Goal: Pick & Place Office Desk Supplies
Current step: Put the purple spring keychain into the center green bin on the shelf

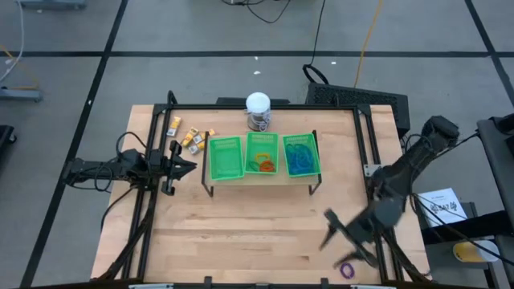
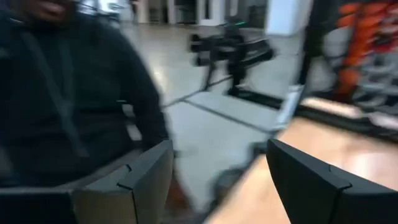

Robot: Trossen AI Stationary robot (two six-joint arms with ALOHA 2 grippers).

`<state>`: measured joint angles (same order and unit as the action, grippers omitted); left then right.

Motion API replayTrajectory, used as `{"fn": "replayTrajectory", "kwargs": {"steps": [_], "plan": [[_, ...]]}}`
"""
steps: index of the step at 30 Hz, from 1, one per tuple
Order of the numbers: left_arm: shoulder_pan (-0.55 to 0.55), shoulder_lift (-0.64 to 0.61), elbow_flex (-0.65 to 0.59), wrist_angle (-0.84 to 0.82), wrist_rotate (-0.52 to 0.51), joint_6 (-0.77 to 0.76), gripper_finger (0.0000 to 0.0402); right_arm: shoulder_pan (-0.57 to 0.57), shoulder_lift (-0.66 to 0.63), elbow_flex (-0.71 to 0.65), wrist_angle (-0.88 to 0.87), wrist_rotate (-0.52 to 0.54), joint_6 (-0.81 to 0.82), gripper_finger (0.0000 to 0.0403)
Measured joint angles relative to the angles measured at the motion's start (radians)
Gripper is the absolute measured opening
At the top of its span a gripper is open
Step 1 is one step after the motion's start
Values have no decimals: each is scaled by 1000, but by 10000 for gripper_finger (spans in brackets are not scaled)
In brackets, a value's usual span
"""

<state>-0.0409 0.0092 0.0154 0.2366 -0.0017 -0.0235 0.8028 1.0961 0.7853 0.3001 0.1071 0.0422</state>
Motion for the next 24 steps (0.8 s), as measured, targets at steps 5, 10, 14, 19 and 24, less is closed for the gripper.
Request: {"fn": "replayTrajectory", "kwargs": {"steps": [5, 10, 14, 19, 24], "plan": [[0, 0, 0, 0, 0, 0, 44, 176, 70, 0, -11, 189, 213, 245], [0, 0, 0, 0, 0, 0, 45, 289, 128, 0, -144, 260, 631, 234], [0, 0, 0, 0, 0, 0, 45, 368, 191, 0, -287, 255, 956, 221], [0, 0, 0, 0, 0, 0, 45, 421, 284, 0, -419, 173, 1182, 206], [0, 0, 0, 0, 0, 0, 45, 421, 372, 0, -465, 125, 1256, 201]]}}
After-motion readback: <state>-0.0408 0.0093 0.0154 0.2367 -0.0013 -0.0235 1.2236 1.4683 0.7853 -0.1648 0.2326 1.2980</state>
